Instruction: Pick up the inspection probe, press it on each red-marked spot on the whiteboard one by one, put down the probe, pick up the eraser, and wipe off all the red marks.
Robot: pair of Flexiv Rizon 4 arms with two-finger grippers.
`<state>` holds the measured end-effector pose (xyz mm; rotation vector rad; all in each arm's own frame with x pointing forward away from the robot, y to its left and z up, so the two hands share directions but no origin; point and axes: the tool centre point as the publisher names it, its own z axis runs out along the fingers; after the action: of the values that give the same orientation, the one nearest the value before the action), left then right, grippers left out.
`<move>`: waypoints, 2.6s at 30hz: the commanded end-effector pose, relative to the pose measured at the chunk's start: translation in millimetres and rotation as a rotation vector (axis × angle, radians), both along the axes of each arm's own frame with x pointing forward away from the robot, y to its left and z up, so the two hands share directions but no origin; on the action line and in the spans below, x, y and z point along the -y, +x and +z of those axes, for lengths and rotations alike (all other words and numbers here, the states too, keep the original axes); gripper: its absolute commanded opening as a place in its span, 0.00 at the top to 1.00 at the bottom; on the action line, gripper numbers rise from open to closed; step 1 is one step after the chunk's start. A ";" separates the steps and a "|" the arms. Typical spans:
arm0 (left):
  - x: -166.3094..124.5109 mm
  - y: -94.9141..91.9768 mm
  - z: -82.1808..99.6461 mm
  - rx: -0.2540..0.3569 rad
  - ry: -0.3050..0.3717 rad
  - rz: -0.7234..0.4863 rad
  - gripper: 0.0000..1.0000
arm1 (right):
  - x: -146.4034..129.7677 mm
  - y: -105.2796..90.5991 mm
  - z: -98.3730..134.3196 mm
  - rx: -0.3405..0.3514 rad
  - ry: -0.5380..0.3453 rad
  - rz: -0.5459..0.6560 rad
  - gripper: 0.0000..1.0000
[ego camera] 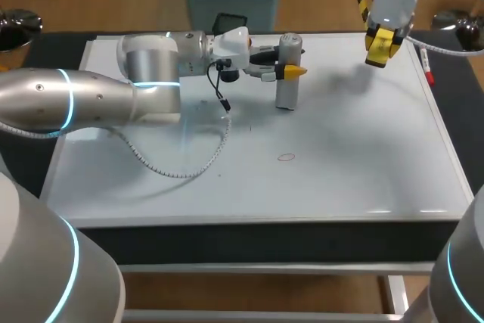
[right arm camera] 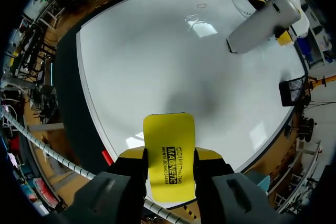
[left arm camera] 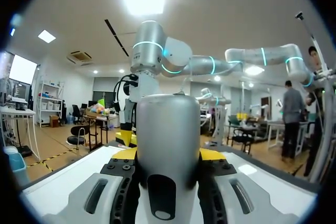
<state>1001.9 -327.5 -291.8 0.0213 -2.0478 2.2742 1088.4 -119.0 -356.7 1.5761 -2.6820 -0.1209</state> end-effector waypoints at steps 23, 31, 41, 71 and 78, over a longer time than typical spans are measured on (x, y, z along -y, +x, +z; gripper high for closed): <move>-35.4 -0.9 47.7 0.093 -0.057 0.088 1.00 | 0.8 0.0 0.7 0.001 -0.002 0.002 1.00; -79.4 -3.5 53.8 0.123 -0.064 0.198 1.00 | 0.8 0.0 0.7 0.001 -0.002 0.002 1.00; -143.9 -6.5 61.8 0.147 -0.068 0.336 1.00 | 0.8 0.0 0.7 0.001 -0.002 0.002 1.00; -248.3 7.3 67.0 0.090 -0.093 0.477 1.00 | 0.8 0.0 0.7 0.001 -0.002 0.002 1.00; -251.3 7.8 68.1 0.080 -0.098 0.482 1.00 | 0.8 0.0 0.7 0.001 -0.002 0.002 1.00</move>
<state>1011.1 -76.9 -225.9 0.4702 -2.1508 2.6813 1088.4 -119.0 -356.7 1.5761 -2.6821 -0.1210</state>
